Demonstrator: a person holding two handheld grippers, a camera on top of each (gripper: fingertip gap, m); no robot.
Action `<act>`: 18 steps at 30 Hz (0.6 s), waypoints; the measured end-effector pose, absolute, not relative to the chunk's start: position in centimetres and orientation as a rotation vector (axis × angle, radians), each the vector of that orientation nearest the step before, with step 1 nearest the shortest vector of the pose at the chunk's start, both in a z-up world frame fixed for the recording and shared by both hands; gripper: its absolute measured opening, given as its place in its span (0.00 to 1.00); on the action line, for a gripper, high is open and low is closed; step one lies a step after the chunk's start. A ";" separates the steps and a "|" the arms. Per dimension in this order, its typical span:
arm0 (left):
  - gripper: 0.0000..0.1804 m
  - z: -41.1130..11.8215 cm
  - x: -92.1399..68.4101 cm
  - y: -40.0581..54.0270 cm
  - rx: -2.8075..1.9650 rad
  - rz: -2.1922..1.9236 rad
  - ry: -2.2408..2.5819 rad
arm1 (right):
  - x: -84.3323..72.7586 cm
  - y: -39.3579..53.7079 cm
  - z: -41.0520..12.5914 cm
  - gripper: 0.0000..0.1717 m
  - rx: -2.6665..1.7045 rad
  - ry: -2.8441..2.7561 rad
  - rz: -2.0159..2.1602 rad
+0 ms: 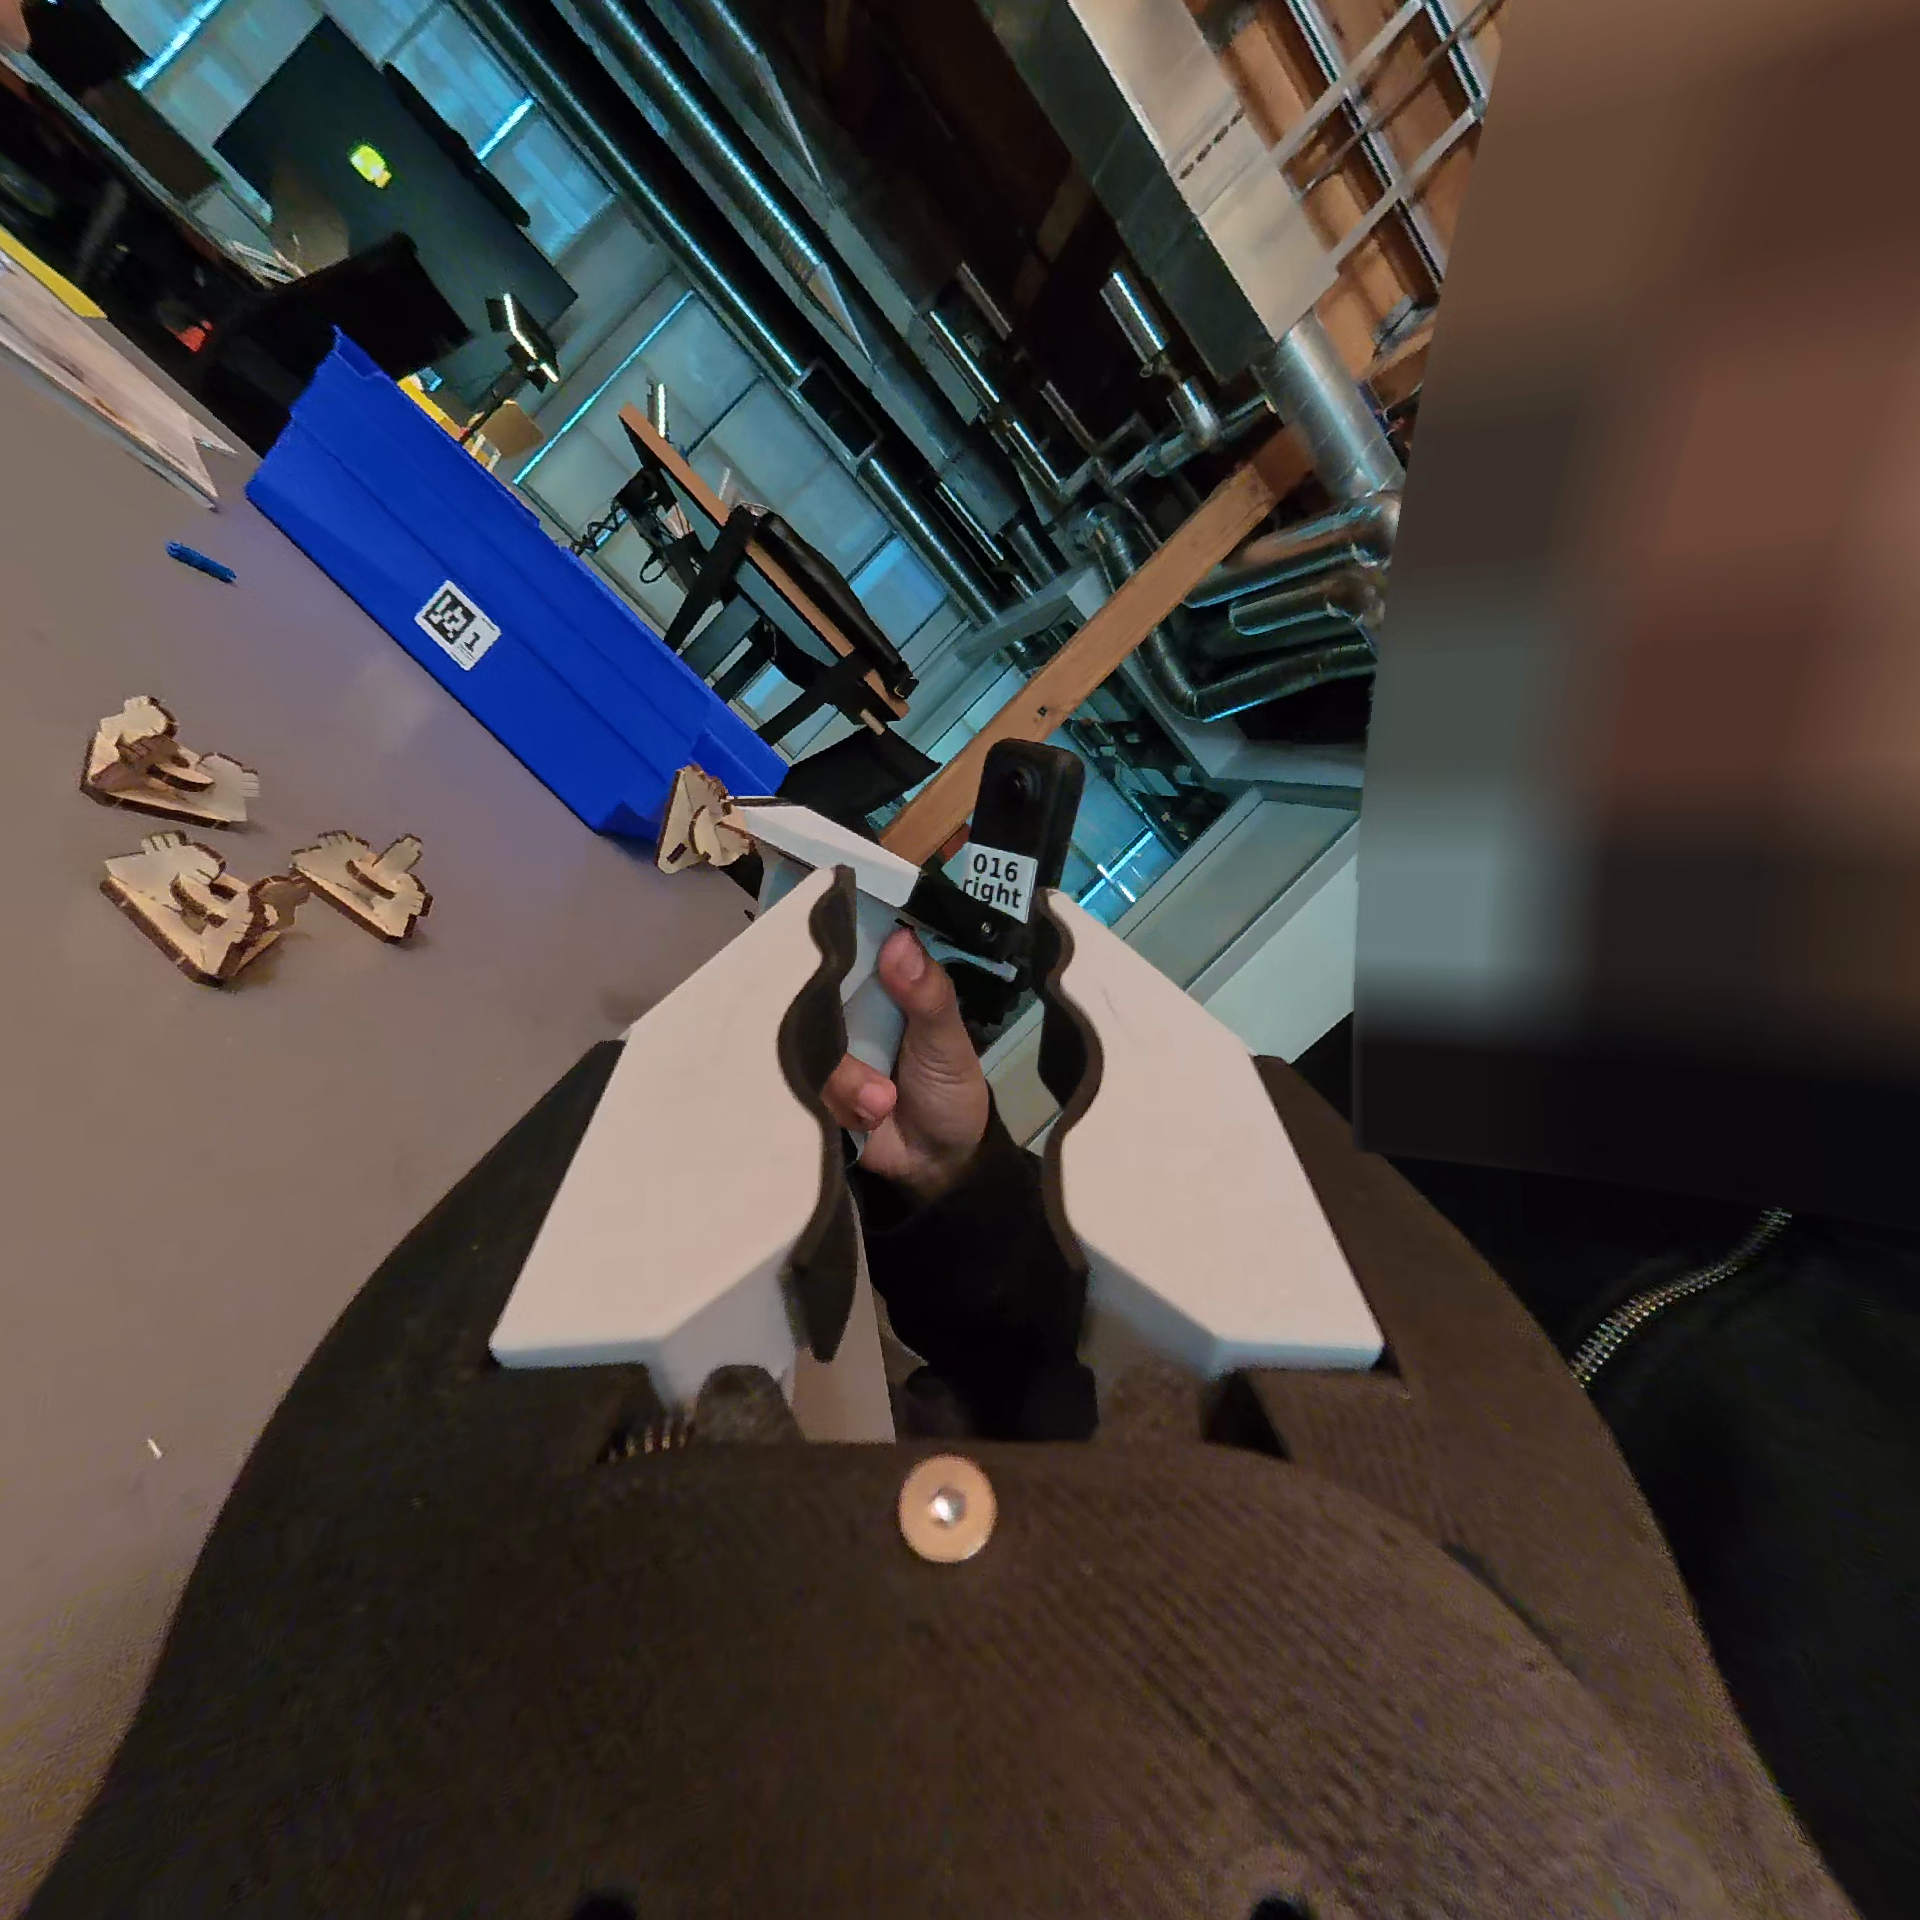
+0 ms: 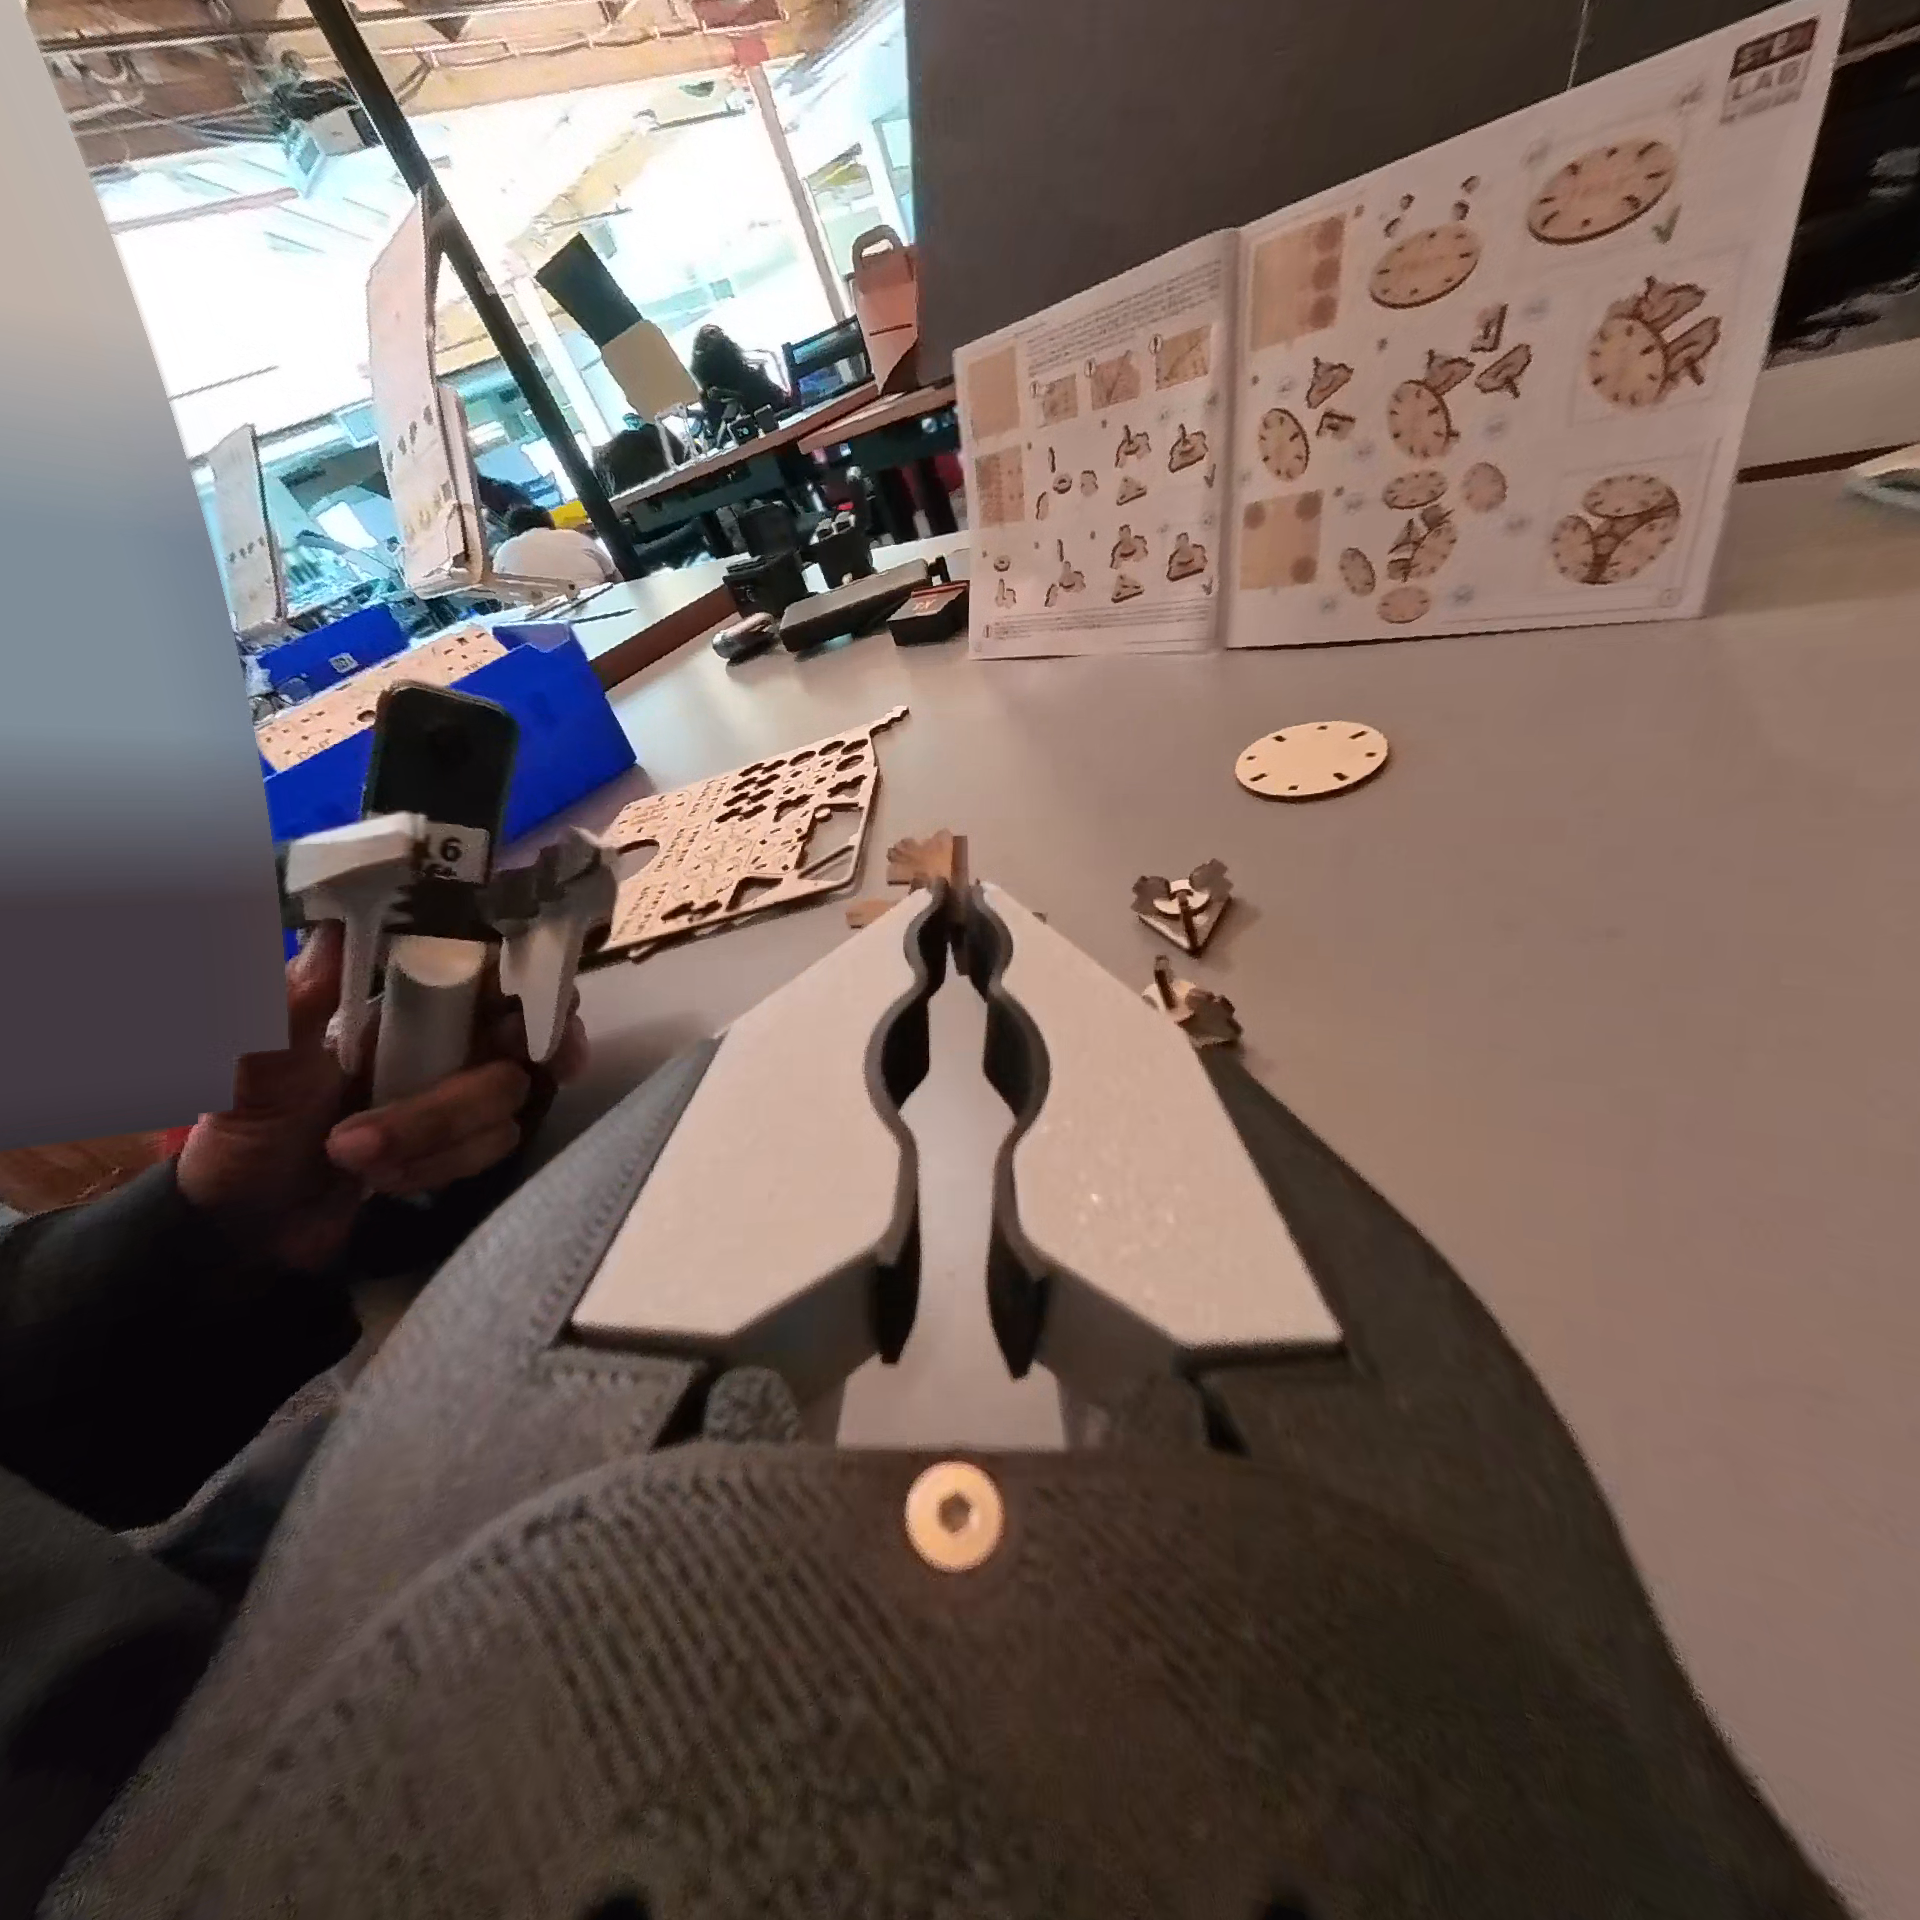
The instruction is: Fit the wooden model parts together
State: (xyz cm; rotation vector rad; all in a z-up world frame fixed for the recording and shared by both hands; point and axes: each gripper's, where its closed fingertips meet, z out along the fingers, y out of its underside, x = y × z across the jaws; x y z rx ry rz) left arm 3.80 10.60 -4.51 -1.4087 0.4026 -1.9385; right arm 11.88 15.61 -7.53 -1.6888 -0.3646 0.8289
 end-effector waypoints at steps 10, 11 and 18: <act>0.17 -4.6 3.9 10.4 -1.419 -1.913 0.418 | 11.6 15.5 -7.6 0.00 -1.694 -0.387 0.835; 0.17 -4.7 4.0 10.4 -1.424 -1.901 0.424 | 11.6 15.5 -7.6 0.00 -1.696 -0.386 0.833; 0.19 -5.2 4.4 10.4 -1.468 -1.777 0.467 | 9.1 13.9 -12.2 0.00 -2.041 -0.371 1.133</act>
